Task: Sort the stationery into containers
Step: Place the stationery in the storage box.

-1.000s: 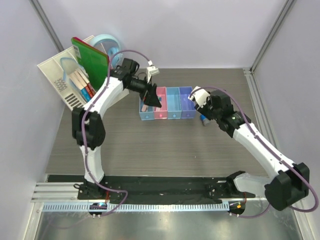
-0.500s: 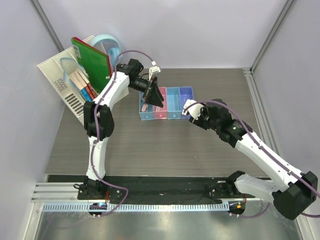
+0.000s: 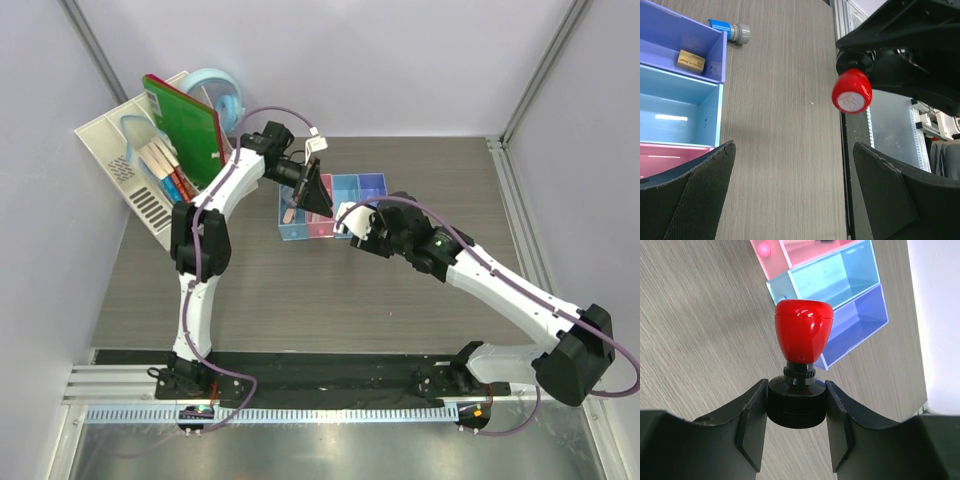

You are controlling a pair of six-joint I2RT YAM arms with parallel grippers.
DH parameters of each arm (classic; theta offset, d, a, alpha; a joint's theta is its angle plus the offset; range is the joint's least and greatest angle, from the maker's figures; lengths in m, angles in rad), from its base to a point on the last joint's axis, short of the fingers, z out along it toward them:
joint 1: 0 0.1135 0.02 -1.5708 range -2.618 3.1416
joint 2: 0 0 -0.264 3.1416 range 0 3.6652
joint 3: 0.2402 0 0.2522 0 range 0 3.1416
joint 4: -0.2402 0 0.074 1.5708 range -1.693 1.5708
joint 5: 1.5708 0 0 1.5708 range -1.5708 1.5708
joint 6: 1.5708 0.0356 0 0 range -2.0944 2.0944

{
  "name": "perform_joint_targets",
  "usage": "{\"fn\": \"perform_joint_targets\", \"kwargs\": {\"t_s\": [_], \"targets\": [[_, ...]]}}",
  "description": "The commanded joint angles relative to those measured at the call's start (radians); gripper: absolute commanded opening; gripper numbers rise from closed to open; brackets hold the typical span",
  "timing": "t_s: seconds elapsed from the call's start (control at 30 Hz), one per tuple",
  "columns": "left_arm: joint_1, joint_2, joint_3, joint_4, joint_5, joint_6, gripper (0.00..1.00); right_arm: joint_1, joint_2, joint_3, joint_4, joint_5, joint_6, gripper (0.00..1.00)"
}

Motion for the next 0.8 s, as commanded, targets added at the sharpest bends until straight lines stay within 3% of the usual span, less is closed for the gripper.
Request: {"fn": "perform_joint_targets", "kwargs": {"t_s": [0.0, 0.77], "targets": [[-0.015, -0.063, 0.006, 0.044, 0.028, -0.028, 0.99, 0.035, 0.018, 0.067, 0.048, 0.046, -0.015, 0.35], [-0.065, -0.093, 0.012, -0.019, 0.137, 0.01, 0.96, 0.055, 0.078, 0.044, 0.18, 0.066, -0.04, 0.37]]}}
